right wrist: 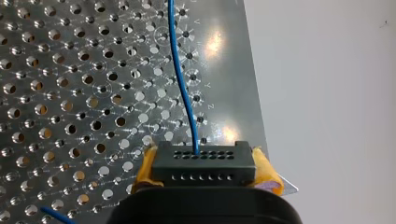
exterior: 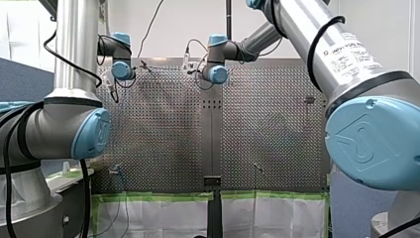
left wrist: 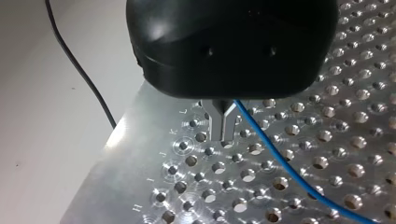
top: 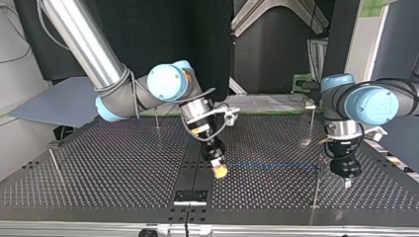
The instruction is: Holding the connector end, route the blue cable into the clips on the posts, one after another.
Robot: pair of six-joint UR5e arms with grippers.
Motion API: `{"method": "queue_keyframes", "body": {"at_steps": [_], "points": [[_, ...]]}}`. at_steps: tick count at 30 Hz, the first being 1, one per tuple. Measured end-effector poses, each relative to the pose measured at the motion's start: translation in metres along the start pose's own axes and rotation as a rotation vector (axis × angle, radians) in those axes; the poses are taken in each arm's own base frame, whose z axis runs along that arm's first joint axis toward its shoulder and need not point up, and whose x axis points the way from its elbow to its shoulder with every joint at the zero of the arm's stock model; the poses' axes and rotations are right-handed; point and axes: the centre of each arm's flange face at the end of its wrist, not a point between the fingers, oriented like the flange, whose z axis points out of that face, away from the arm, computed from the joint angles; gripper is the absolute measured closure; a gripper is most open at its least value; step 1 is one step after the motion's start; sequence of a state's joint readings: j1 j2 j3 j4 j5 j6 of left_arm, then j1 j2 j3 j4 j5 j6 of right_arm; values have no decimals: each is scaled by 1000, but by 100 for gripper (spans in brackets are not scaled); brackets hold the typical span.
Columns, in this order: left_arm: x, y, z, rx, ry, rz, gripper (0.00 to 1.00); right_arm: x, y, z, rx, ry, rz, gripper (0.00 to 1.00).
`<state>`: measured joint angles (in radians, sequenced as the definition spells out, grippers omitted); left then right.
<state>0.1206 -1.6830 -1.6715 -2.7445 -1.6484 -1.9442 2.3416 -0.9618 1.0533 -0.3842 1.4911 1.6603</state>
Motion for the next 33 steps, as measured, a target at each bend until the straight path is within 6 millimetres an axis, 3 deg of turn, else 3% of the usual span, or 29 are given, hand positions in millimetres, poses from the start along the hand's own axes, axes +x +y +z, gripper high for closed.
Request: {"method": "queue_keyframes", "body": {"at_steps": [3,4,5,6,8,9,11,12,13,14,22,33], "points": [[-2,-1,3,15,-19,-14,97,0,2,0,0,1,-1,100],[-3,-2,3,21,-25,-20,84,0,2,0,0,0,-1,100],[-3,-3,4,29,-29,-27,77,0,2,1,1,0,-1,100],[-3,-4,5,38,-32,-36,77,0,2,1,1,-1,-1,100],[-3,-4,5,43,-30,-42,62,0,3,0,1,-2,-1,100],[-3,-3,4,41,-25,-40,62,0,3,1,1,-2,-2,100],[-2,-3,3,34,-14,-29,38,0,4,1,0,-3,-2,100],[-1,-2,2,27,-4,-19,38,0,4,0,0,-3,-2,100],[0,-1,1,20,2,-11,16,0,4,0,0,-4,-2,100],[0,-1,0,12,8,-2,0,0,4,0,0,-4,-2,100],[3,-1,-13,-63,56,69,0,-1,1,-1,3,-13,-1,100],[10,-9,-30,-77,156,-8,0,-1,4,-1,-1,-15,-2,100]]}}
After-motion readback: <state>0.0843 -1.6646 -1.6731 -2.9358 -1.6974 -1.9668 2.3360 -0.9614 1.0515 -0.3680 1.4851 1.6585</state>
